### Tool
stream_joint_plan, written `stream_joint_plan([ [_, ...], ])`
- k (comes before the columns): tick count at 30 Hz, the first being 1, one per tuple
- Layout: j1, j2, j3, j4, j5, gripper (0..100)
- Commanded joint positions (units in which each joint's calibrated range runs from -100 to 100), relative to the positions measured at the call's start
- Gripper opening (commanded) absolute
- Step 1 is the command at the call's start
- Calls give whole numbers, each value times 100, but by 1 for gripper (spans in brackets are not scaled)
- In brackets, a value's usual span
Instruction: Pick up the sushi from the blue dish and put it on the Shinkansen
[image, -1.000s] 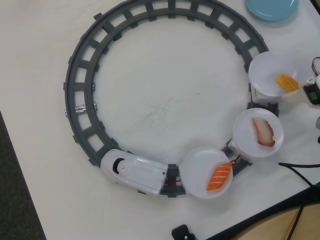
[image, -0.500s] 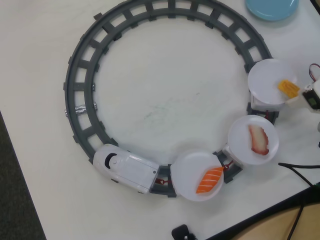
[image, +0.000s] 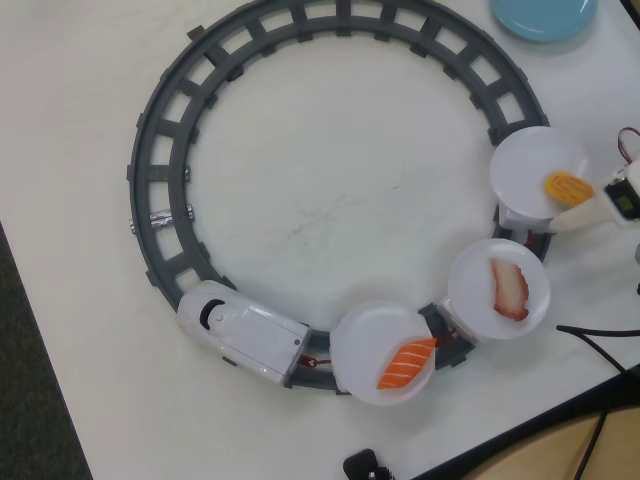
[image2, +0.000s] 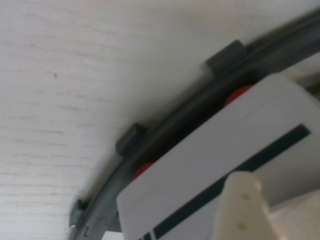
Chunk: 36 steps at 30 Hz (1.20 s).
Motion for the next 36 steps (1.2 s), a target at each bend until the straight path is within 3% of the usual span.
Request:
stream_joint_plan([
  [1, -6, -138, -103, 36, 1, 30],
  [5, -129, -188, -291, 618, -36, 31],
  [9, -869, -188, -605, 1756, -151, 31],
  [14, -1503, -205, -1288, 1764, -1027, 31],
  [20, -1353, -689, -2428, 917, -2307, 30],
  [24, -94, -1257, -2661, 164, -2737, 30],
  [31, 3770, -1841, -1476, -598, -3518, 30],
  [36, 4800, -1967, 131, -897, -3476, 30],
])
